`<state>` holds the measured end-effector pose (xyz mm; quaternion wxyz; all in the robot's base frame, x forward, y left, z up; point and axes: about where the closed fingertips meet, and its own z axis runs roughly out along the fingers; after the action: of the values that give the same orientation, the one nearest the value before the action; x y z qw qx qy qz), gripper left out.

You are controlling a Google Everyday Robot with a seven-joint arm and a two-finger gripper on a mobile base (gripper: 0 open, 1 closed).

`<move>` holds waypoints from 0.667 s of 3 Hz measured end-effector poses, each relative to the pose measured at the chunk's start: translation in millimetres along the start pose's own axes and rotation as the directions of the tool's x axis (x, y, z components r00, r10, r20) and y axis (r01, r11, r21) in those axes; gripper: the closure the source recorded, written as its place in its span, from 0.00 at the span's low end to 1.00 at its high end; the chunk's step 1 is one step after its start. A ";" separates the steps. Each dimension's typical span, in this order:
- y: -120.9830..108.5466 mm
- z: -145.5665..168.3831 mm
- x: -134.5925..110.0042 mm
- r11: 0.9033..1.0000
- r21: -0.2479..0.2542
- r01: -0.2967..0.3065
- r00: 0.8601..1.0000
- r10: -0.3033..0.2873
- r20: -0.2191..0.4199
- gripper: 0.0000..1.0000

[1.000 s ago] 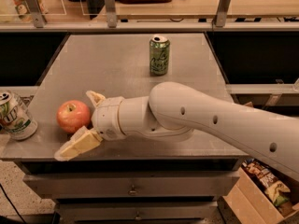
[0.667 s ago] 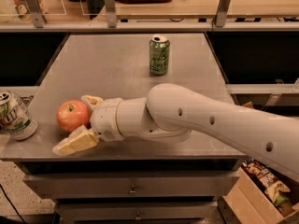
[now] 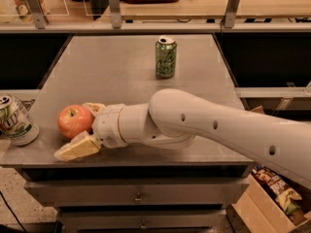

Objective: Move apple near green can

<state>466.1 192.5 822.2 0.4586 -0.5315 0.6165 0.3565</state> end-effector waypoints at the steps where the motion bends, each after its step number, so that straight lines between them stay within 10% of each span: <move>1: -2.9 1.4 -1.3 1.000 0.007 -0.009 1.000 0.009 0.007 0.17; 2: -8.3 0.5 -5.1 1.000 0.019 -0.025 1.000 0.025 0.019 0.20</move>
Offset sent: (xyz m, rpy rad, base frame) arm 0.0184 -0.0037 0.0088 0.0452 0.0290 -0.0544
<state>474.4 193.2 827.2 0.4650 -0.5160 0.6220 0.3615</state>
